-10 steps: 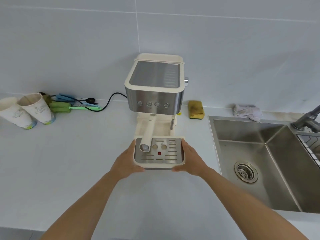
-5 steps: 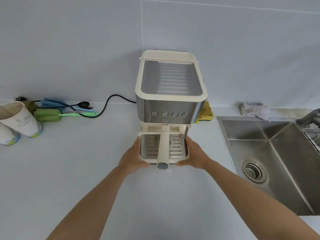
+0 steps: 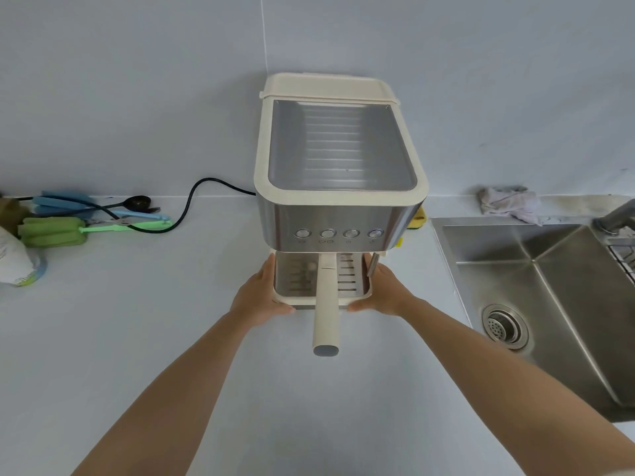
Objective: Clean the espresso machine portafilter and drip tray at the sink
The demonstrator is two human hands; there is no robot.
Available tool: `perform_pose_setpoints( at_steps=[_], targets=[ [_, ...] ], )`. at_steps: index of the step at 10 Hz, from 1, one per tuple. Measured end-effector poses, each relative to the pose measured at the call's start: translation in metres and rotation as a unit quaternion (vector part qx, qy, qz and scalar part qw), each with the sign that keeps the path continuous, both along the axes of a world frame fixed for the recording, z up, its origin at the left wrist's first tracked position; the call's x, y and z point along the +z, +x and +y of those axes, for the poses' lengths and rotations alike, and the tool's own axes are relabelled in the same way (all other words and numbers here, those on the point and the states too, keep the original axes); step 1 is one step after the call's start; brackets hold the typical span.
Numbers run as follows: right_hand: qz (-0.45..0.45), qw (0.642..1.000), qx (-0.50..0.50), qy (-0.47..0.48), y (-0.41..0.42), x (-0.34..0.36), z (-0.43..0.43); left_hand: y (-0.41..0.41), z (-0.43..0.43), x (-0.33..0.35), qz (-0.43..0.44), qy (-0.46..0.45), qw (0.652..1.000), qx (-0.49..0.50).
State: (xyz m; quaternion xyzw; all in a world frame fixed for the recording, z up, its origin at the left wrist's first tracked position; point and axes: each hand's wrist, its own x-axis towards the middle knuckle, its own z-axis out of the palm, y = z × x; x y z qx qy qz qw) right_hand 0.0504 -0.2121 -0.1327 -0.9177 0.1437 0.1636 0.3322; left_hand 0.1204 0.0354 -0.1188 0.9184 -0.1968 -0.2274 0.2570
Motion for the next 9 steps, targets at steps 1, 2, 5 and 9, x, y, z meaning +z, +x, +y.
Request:
perform_pose_setpoints(
  at_steps=[1, 2, 5, 9],
  targets=[
    [-0.003, 1.0, 0.004, 0.001, 0.005, 0.004, -0.001, 0.006, 0.0, -0.001, -0.009, 0.006, 1.0, -0.005],
    [-0.01, 1.0, 0.015, 0.004, 0.009, 0.005, -0.002, 0.009, -0.002, -0.004, -0.02, 0.016, 1.0, -0.011],
    [0.006, 1.0, 0.009, -0.014, 0.006, 0.012, 0.003, 0.006, -0.005, -0.001, -0.06, 0.081, 0.994, -0.03],
    [-0.066, 0.995, 0.029, -0.074, -0.04, 0.021, 0.017, -0.043, 0.016, 0.029, -0.117, 0.114, 0.987, 0.001]
  ],
)
